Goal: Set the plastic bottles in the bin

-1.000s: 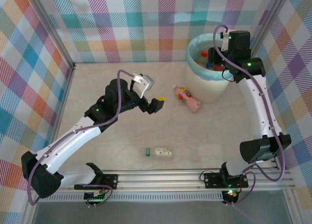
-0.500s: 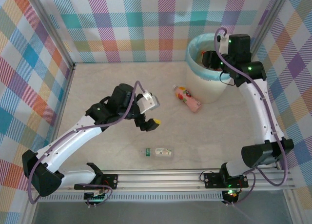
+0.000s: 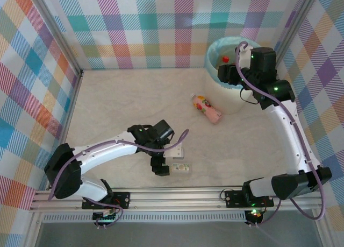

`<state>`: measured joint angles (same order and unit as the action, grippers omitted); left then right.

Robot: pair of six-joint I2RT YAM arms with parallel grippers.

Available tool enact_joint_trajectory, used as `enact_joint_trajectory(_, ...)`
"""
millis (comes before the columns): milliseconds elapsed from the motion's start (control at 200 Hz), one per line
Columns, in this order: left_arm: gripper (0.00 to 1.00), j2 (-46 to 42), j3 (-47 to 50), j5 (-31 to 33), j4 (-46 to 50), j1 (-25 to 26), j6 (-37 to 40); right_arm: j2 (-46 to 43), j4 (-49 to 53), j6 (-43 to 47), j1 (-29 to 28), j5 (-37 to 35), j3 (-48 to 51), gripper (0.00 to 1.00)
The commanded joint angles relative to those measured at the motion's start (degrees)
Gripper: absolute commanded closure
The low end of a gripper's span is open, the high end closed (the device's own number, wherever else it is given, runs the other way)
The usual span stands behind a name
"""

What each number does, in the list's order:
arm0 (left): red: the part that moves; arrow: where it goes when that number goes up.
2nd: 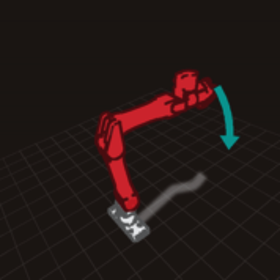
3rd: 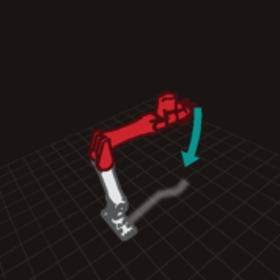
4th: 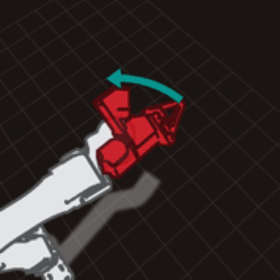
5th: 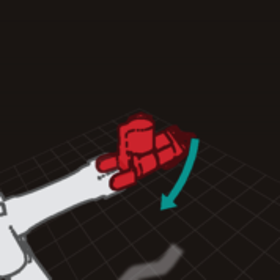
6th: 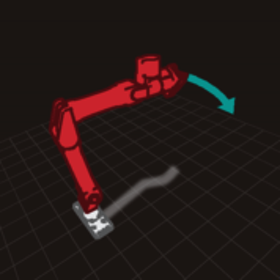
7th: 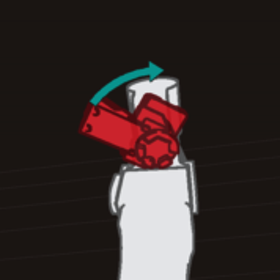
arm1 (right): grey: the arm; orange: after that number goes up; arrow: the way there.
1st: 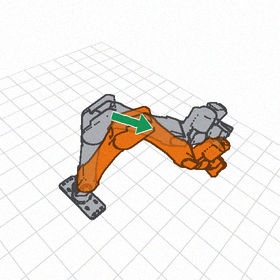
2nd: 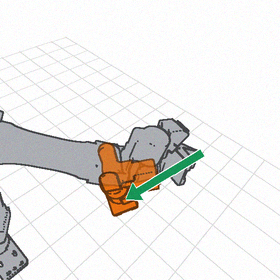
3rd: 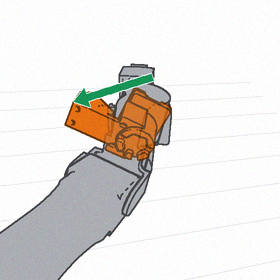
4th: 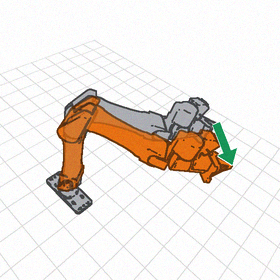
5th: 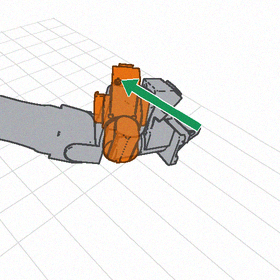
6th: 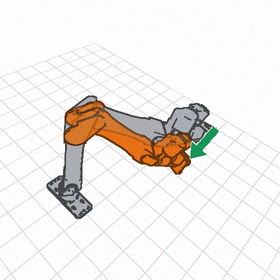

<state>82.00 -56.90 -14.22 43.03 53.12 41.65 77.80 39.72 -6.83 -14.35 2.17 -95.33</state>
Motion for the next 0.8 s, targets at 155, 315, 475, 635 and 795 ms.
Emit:
enact_joint_trajectory(155, 0.1, 6.86, 1.77, 6.97, -1.2, 1.57, 1.59, -0.52, -1.82, 1.27, -0.33, -0.07, -0.3, 0.39)
enact_joint_trajectory(315, 0.15, 10.88, 2.04, 11.49, -2.14, 2.86, 2.03, -1.11, -2.01, 2.09, -0.34, -1.11, 0.4, 0.4)
enact_joint_trajectory(475, 0.21, 12.22, 2.34, 10.67, -2.73, 2.95, 1.95, -1.93, -2.24, 3.36, -0.33, -2.37, 0.83, 0.39)
enact_joint_trajectory(635, 0.35, 12.07, 2.4, 10.26, -2.17, 2.95, 1.86, -2.81, -3.05, 3.82, -0.32, -2.53, 1.71, 0.39)
enact_joint_trajectory(795, 0.45, 10.4, 2.7, 9.12, -1.72, 2.95, 1.77, -3.26, -2.99, 4.71, -0.33, -2.97, 1.53, 0.39)
